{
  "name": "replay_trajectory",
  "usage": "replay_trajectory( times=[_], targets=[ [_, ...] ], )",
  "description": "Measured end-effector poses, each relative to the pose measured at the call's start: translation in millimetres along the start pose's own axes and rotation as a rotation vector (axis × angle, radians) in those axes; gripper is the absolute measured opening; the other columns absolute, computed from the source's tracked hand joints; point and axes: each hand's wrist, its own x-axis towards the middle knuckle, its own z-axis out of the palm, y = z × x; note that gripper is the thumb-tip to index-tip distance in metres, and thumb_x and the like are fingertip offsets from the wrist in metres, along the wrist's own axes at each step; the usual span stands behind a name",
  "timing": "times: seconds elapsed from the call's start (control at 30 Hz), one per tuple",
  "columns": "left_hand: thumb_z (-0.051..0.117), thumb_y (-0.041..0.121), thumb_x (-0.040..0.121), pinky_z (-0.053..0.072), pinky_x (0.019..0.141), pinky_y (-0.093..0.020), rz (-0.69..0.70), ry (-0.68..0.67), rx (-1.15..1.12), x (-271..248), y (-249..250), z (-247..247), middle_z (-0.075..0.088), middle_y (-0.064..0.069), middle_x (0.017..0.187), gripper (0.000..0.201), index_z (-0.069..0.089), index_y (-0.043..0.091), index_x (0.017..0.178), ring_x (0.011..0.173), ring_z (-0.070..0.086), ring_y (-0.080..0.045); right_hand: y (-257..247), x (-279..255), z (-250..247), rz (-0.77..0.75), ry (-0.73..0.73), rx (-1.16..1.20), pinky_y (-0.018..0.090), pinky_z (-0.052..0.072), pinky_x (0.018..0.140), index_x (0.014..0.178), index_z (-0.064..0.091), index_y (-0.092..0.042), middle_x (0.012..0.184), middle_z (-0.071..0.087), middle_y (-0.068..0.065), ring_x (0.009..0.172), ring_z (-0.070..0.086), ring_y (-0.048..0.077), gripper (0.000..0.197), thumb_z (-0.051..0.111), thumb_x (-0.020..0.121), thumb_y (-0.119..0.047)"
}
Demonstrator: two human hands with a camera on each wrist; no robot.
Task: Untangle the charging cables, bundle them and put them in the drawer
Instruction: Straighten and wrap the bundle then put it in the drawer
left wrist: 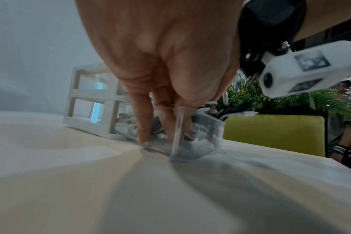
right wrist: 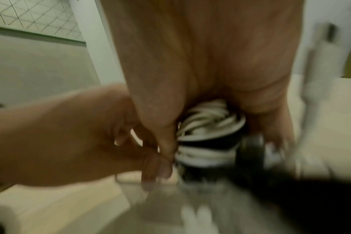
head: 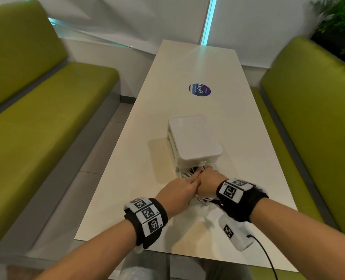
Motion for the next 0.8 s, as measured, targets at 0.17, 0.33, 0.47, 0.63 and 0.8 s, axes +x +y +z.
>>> replay_trajectory(
  times=[0.17,0.33,0.47,0.63,0.8],
  targets=[
    [0.049,0.007,0.094,0.042,0.071,-0.041,0.008,-0.002,0.024,-5,0,-1,0.035,-0.003,0.154,0.060,0.030,0.013,0.150,0.090,0.061,-0.038,7,-8,-5,-0.133,-0.098,-0.067,0.033,0.042,0.104,0.135,0.054,-0.016,0.140,0.053,0.006,0.129,0.050,0.025,0.045,0.059,0.092,-0.029],
    [0.067,0.016,0.087,0.049,0.072,-0.041,0.118,0.070,-0.061,-2,-9,0,0.043,-0.005,0.150,0.045,0.054,0.004,0.129,0.087,0.065,-0.038,3,-7,-1,-0.095,-0.069,-0.036,0.029,0.051,0.089,0.120,0.062,-0.011,0.123,0.064,0.006,0.112,0.062,0.025,0.031,0.061,0.090,-0.019],
    [0.072,0.027,0.085,0.048,0.082,-0.038,0.084,0.042,-0.061,7,-12,0,0.041,0.001,0.151,0.054,0.054,0.008,0.133,0.100,0.064,-0.035,0,-6,6,-0.047,0.098,-0.075,0.028,0.044,0.071,0.104,0.050,-0.010,0.103,0.063,0.007,0.101,0.065,0.027,0.018,0.059,0.092,-0.021],
    [0.068,0.030,0.087,0.052,0.080,-0.044,0.032,0.036,-0.018,6,-10,2,0.043,-0.002,0.151,0.071,0.035,0.013,0.147,0.099,0.064,-0.036,4,-8,-15,-0.096,-0.169,-0.004,0.030,0.053,0.086,0.128,0.055,-0.009,0.128,0.061,0.013,0.110,0.064,0.029,0.037,0.057,0.095,-0.025],
    [0.065,0.034,0.088,0.051,0.076,-0.042,0.031,0.056,0.018,2,-10,9,0.043,0.000,0.150,0.070,0.034,0.023,0.150,0.095,0.066,-0.037,29,-17,-21,-0.150,-0.346,0.077,0.030,0.060,0.061,0.121,0.059,-0.021,0.110,0.069,0.004,0.079,0.072,0.019,0.047,0.073,0.081,-0.041]
  ],
)
